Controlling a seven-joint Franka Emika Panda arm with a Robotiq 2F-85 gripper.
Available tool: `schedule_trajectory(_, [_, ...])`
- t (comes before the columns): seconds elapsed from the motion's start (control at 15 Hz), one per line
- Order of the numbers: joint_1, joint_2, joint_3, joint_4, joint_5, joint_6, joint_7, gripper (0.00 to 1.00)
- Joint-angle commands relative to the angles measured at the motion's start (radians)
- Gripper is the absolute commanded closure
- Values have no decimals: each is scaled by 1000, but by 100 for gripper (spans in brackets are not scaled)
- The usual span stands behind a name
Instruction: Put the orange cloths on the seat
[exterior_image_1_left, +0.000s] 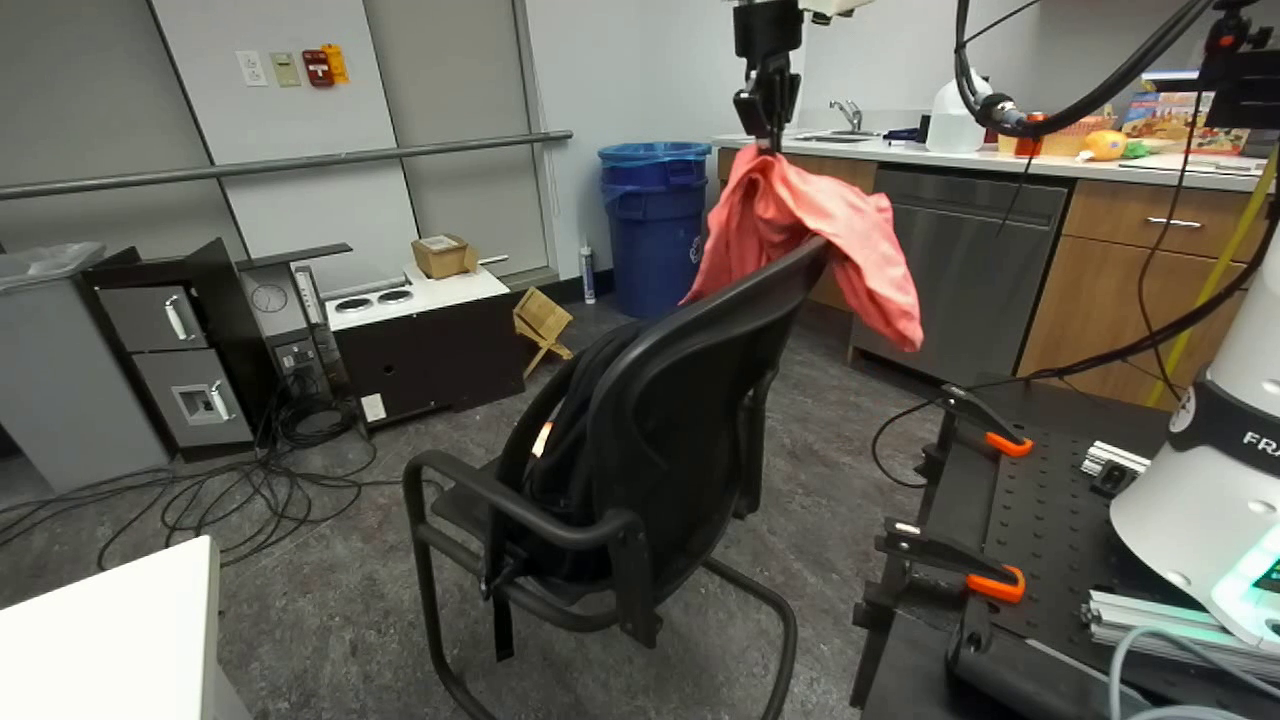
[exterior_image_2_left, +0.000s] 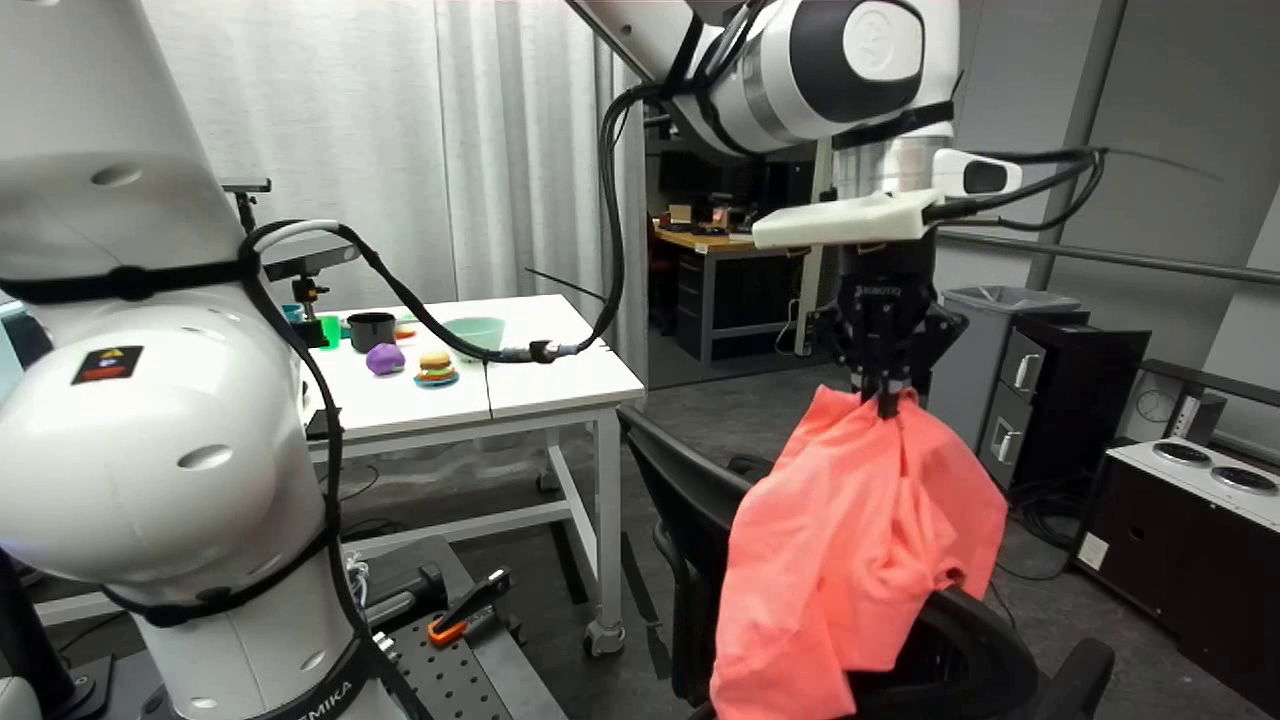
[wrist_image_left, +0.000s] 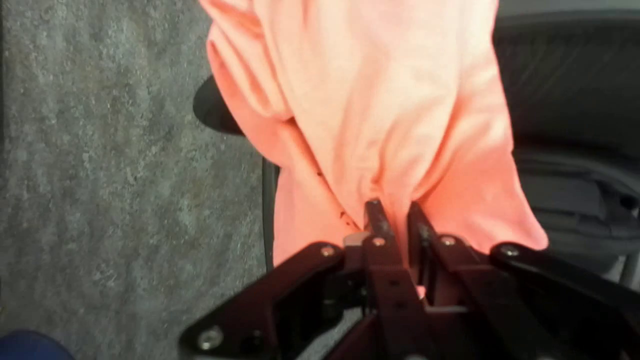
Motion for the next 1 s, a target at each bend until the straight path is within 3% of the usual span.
schedule_trajectory(0.0, [25, 18, 35, 103, 38, 76, 130, 97])
schedule_trajectory(0.47, [28, 98, 90, 285, -67, 285, 464, 97])
schedule_trajectory(0.73, [21, 155, 81, 341, -245, 430, 697, 97])
schedule_trajectory(0.93, [33, 195, 58, 376, -368, 439, 832, 97])
